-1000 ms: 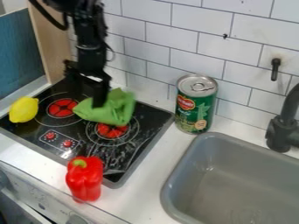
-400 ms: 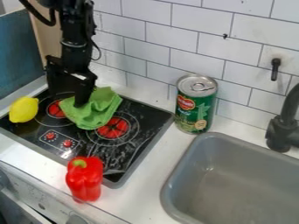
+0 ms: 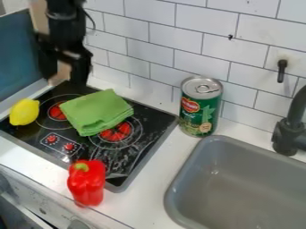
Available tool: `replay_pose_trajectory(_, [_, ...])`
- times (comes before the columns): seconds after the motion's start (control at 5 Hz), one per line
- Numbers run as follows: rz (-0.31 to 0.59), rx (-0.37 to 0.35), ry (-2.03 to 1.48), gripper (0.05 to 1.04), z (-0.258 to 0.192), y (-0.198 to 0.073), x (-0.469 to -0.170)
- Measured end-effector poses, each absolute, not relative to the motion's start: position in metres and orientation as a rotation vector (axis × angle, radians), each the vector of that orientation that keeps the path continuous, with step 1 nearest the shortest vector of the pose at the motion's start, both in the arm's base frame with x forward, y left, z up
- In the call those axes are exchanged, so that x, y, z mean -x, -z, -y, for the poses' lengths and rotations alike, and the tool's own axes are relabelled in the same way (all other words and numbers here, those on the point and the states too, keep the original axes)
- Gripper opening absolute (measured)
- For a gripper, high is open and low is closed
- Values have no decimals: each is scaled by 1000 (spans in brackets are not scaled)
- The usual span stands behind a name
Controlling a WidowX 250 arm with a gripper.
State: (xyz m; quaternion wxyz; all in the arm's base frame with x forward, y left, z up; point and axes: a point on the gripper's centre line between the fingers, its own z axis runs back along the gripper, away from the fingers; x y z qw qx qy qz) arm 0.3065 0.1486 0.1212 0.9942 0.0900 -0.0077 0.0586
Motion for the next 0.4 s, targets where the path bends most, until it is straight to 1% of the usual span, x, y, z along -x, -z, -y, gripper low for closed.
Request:
replay_pose_trajectory(0.2, [53, -131, -73, 1008, -133, -142, -293])
replay_pose_trajectory(0.4, [31, -104, -35, 1008, -125, -147, -280])
